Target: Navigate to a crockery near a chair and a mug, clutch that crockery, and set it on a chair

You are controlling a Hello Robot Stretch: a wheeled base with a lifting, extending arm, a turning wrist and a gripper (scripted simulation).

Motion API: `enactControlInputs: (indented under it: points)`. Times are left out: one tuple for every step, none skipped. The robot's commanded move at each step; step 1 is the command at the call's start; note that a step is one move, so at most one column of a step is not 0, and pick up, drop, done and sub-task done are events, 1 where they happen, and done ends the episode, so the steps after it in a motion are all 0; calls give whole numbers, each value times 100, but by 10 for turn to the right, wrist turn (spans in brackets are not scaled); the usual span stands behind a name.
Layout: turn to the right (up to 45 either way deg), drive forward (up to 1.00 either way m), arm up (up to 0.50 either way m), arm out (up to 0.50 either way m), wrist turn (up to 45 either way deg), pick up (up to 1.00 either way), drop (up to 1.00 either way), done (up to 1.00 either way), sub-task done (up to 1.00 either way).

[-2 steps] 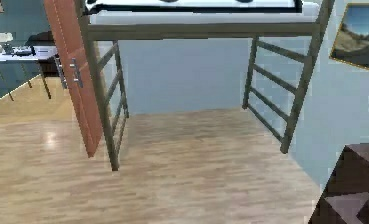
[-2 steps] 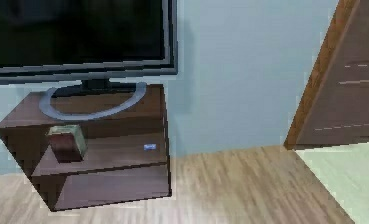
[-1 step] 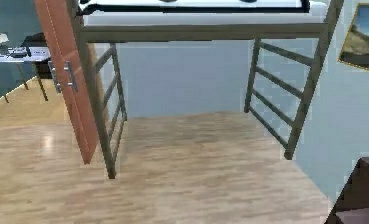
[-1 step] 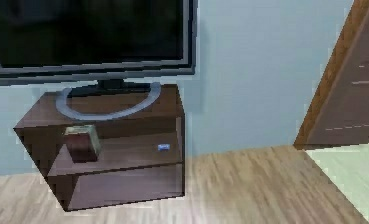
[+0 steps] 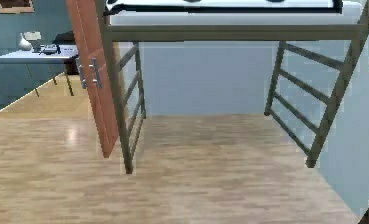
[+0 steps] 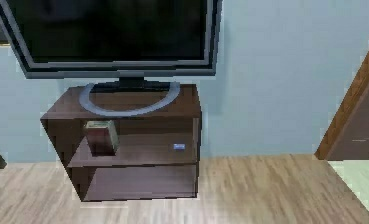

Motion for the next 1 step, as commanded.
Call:
enactControlInputs:
  points:
    - [0, 45, 0, 0, 0, 0, 0, 0, 0]
